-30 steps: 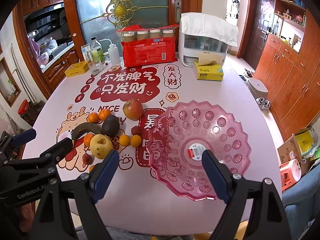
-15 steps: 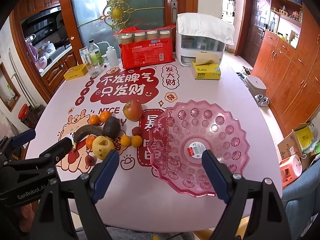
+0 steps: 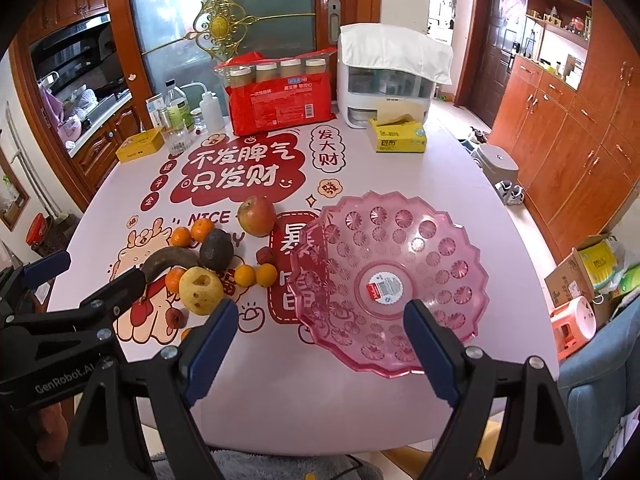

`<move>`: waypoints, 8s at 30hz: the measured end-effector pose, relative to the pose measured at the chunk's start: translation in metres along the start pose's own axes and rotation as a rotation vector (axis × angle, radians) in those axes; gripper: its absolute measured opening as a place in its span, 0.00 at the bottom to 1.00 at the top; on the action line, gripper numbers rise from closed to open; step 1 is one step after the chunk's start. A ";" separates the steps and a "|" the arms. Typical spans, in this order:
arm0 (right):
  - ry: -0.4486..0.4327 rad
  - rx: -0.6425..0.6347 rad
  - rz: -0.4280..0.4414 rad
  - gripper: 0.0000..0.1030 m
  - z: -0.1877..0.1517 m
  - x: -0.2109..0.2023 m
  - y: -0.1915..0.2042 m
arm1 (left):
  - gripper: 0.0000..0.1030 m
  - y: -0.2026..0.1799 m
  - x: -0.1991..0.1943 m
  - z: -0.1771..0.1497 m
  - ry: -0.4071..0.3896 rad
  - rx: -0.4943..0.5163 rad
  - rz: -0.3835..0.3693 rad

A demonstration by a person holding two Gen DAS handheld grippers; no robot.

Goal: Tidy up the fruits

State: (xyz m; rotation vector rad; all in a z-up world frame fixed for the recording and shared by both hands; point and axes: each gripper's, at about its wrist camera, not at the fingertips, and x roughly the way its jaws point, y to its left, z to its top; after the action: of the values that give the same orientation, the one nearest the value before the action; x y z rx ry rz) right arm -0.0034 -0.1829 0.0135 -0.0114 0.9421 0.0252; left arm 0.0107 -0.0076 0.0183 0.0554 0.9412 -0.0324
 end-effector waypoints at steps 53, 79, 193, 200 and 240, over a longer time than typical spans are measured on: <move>0.350 0.116 0.165 0.83 -0.006 0.194 0.149 | 0.82 0.164 0.231 0.018 0.285 0.287 -0.193; 0.422 0.111 0.298 0.70 -0.012 0.242 0.147 | 0.47 0.124 0.286 0.010 0.337 0.414 -0.252; 0.066 -0.064 0.196 0.70 0.009 0.132 -0.107 | 0.68 -0.137 0.122 0.036 0.067 0.200 0.030; 0.006 -0.071 0.186 0.70 0.011 0.101 -0.086 | 0.73 -0.112 0.088 0.038 0.005 0.191 0.024; 0.029 0.043 0.128 0.70 0.083 0.145 0.055 | 0.81 0.078 0.166 0.059 0.199 0.082 -0.169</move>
State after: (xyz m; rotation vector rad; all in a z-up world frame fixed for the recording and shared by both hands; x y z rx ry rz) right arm 0.1475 -0.1233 -0.0547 0.0885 0.9712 0.1232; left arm 0.1601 0.0663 -0.0784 0.0559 1.1421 -0.2254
